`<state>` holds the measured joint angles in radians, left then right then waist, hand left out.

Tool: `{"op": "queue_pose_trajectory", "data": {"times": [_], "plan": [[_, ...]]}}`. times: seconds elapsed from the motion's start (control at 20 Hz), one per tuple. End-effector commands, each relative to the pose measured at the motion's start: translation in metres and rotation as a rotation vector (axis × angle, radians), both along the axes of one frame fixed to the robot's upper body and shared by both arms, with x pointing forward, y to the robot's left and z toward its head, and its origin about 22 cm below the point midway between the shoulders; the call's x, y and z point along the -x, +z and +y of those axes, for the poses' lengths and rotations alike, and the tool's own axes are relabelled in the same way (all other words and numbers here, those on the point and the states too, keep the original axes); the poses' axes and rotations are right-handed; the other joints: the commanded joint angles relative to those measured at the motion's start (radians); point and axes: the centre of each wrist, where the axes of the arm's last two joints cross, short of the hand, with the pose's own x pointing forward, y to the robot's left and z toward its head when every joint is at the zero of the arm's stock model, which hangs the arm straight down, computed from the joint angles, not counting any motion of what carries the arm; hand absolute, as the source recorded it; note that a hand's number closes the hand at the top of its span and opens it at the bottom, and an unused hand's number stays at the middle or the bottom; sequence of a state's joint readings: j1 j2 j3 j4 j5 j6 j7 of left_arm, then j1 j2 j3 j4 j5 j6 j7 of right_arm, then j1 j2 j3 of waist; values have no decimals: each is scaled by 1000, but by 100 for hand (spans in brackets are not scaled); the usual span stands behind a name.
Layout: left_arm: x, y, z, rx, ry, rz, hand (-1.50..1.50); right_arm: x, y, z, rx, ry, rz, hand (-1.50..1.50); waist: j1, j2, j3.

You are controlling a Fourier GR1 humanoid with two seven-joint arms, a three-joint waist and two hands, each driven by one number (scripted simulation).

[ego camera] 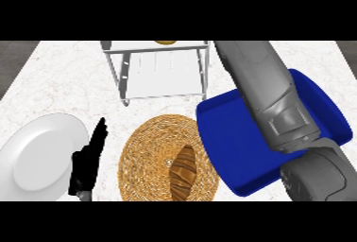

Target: Pick the lemon from the tray and place it in the tiered basket

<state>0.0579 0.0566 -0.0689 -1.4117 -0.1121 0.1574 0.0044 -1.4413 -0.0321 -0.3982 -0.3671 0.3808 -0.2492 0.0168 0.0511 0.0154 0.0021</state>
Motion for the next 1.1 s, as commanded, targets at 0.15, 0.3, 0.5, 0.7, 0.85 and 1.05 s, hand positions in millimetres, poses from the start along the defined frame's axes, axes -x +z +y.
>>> {"op": "queue_pose_trajectory", "data": {"times": [0.15,0.3,0.5,0.7,0.85,1.05], "plan": [[4,-7,1,-12,28,50,0,-13,40,-77,-100,-285,-51,-150,-32,-7,-2],[14,-9,20,4,62,67,0,-13,29,-140,-118,-349,-37,-150,-48,-14,-2],[-3,-5,14,-1,68,40,0,-5,25,-212,-150,-350,-5,-150,-49,-9,-2],[17,-21,14,6,68,66,0,21,25,-292,-128,-328,12,-150,-66,-17,-2],[10,-13,0,17,52,39,0,38,31,-335,-118,-333,1,-150,-42,-9,-1],[7,-4,3,15,27,35,0,74,34,-397,-138,-269,-2,-150,-35,-6,0]]}}
